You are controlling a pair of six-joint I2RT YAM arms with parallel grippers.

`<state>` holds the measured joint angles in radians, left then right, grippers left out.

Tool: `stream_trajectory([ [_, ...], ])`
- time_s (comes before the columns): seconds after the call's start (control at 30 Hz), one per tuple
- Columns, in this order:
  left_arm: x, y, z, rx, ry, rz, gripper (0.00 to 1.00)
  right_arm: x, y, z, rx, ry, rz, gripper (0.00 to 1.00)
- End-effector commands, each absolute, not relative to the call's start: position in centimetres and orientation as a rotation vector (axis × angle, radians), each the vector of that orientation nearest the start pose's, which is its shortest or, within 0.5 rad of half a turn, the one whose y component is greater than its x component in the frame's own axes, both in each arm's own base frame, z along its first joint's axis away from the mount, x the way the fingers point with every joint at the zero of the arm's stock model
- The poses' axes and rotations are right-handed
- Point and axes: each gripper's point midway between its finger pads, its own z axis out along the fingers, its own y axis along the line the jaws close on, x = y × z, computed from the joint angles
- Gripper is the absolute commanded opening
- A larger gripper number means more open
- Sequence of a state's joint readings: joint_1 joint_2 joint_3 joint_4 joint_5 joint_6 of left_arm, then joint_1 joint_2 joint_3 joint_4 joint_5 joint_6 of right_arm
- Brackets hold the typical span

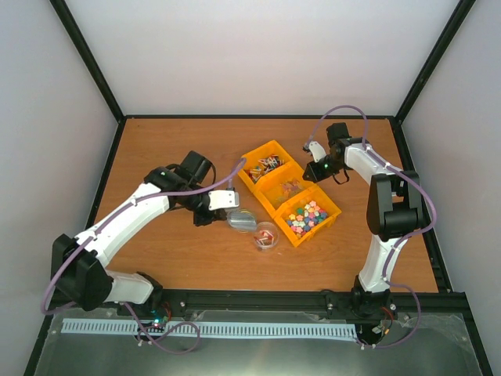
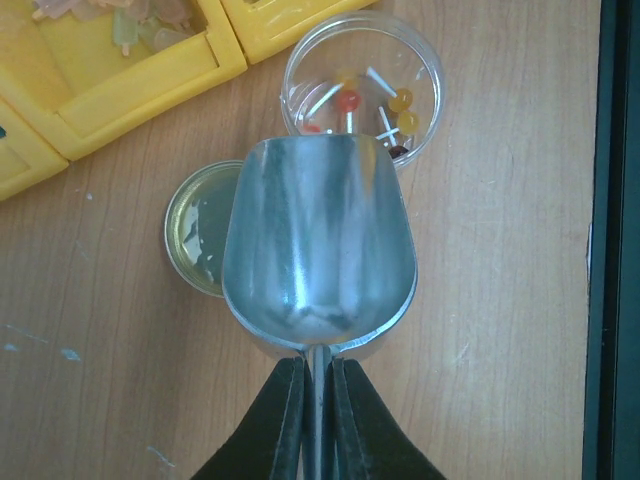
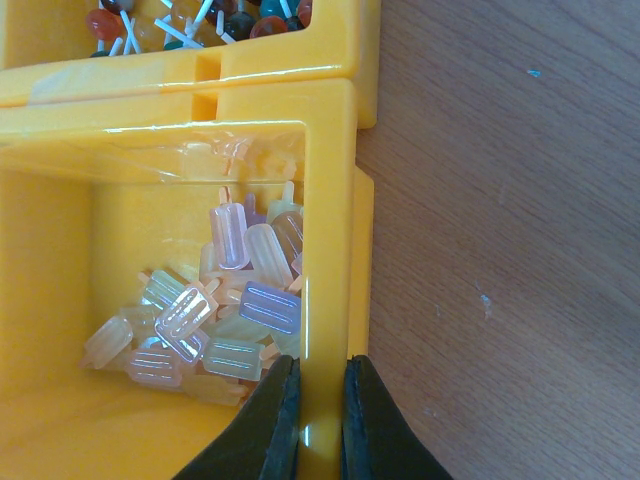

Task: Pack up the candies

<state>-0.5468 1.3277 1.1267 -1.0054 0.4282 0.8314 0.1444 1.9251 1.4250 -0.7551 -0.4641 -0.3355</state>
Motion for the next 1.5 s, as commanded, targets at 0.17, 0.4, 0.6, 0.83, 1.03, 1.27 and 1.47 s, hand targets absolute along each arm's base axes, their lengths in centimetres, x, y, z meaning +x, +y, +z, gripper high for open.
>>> stream_trajectory([
  [0.17,20.8,-22.0,17.7,1.825,2.014,-0.427,0.01,41.1,12.8,7.6,-0.705,2.651,0.564,0.03],
  [0.4,22.5,-23.3,20.3,1.670,2.058,-0.446,0.01,41.0,13.0,7.6,-0.693,2.650,0.584,0.03],
  [0.6,26.4,-24.5,22.7,1.485,2.233,-0.401,0.01,41.1,13.0,7.9,-0.666,2.650,0.591,0.03],
  [0.83,29.3,-26.1,23.2,1.456,2.334,-0.359,0.01,41.1,13.1,7.8,-0.643,2.652,0.598,0.03],
  [1.03,30.4,-27.2,21.5,1.553,2.395,-0.175,0.01,41.1,13.2,7.8,-0.629,2.651,0.612,0.03],
  [1.27,32.1,-29.3,20.2,1.608,2.427,0.002,0.01,41.1,13.3,7.9,-0.622,2.645,0.615,0.03],
  [1.47,33.4,-30.5,17.7,1.705,2.424,0.135,0.01,41.0,13.5,7.6,-0.624,2.652,0.636,0.03],
])
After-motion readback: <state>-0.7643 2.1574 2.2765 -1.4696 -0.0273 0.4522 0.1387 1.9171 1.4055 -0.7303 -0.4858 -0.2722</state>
